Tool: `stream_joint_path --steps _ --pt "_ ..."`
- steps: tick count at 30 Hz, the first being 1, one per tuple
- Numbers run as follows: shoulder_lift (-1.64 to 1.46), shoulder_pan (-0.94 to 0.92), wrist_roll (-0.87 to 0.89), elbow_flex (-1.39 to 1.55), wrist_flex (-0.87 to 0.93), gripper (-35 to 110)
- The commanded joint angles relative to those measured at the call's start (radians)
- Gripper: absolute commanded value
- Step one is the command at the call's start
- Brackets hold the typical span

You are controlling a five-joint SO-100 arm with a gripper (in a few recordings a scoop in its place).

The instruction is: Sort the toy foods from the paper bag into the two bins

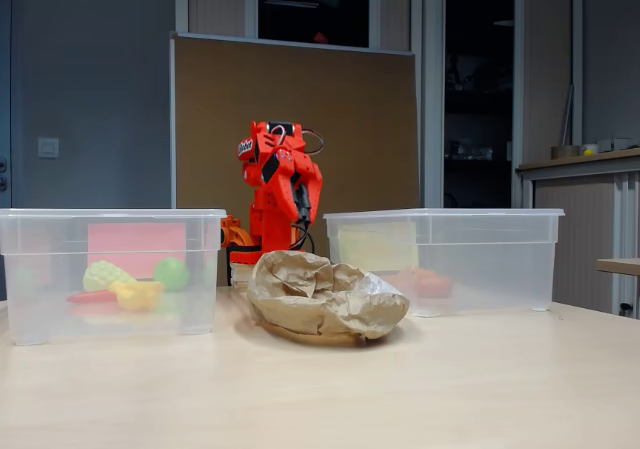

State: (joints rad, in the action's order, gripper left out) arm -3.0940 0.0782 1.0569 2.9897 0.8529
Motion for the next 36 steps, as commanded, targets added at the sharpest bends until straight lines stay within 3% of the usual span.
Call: stream_joint_path --steps 1,17,21,36 --pt "-0.149 0.005 -0.091 0.095 -0.020 4" --pt "-0.229 -0.038 -0.551 0.152 0.232 0" --pt "-0.232 -0.054 -0.563 0.152 0.371 0" --pt "-0.230 -0.055 -0.571 0.152 0.374 0"
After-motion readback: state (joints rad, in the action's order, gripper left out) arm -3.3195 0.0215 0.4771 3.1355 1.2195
